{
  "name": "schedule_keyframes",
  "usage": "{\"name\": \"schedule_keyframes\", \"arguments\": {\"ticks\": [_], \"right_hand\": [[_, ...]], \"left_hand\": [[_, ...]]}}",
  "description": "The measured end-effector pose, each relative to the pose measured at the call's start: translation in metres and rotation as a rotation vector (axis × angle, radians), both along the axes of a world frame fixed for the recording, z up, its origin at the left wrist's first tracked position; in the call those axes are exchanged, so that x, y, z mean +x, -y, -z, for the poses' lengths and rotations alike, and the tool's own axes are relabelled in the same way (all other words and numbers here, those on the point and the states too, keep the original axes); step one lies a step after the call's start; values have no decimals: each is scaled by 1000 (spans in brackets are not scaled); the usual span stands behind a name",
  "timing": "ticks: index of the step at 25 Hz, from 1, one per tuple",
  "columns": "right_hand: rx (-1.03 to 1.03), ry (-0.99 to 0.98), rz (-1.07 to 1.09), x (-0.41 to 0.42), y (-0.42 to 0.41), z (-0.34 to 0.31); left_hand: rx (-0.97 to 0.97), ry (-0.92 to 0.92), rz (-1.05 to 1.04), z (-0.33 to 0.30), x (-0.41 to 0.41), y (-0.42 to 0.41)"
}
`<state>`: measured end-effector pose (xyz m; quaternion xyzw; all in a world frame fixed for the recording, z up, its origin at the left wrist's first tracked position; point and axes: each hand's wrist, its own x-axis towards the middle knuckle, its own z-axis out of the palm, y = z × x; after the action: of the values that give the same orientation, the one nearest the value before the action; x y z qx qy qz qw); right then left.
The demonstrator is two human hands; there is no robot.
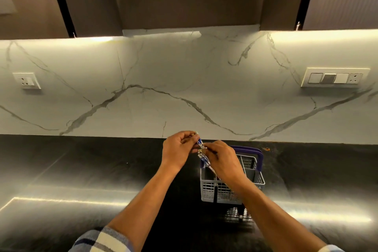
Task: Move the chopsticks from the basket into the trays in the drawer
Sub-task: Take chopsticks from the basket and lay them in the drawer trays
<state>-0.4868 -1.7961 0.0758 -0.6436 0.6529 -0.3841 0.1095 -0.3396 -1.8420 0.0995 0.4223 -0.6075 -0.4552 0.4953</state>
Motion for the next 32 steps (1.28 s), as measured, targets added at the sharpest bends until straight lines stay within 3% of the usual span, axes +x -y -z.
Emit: {"name": "schedule_keyframes", "arguments": {"ticks": [5, 13, 20, 32], "right_hand": [[-50, 188, -53, 1, -9, -36], [35, 449, -230, -12, -29, -57], [75, 500, -238, -16, -42, -56], [138, 520, -270, -24, -54, -62]], "left_hand": [[-124, -10, 75, -41, 8, 1], [-170, 41, 202, -73, 10, -9], [-282, 52, 201, -71, -1, -21], [-272, 2, 217, -74, -9, -31]]}}
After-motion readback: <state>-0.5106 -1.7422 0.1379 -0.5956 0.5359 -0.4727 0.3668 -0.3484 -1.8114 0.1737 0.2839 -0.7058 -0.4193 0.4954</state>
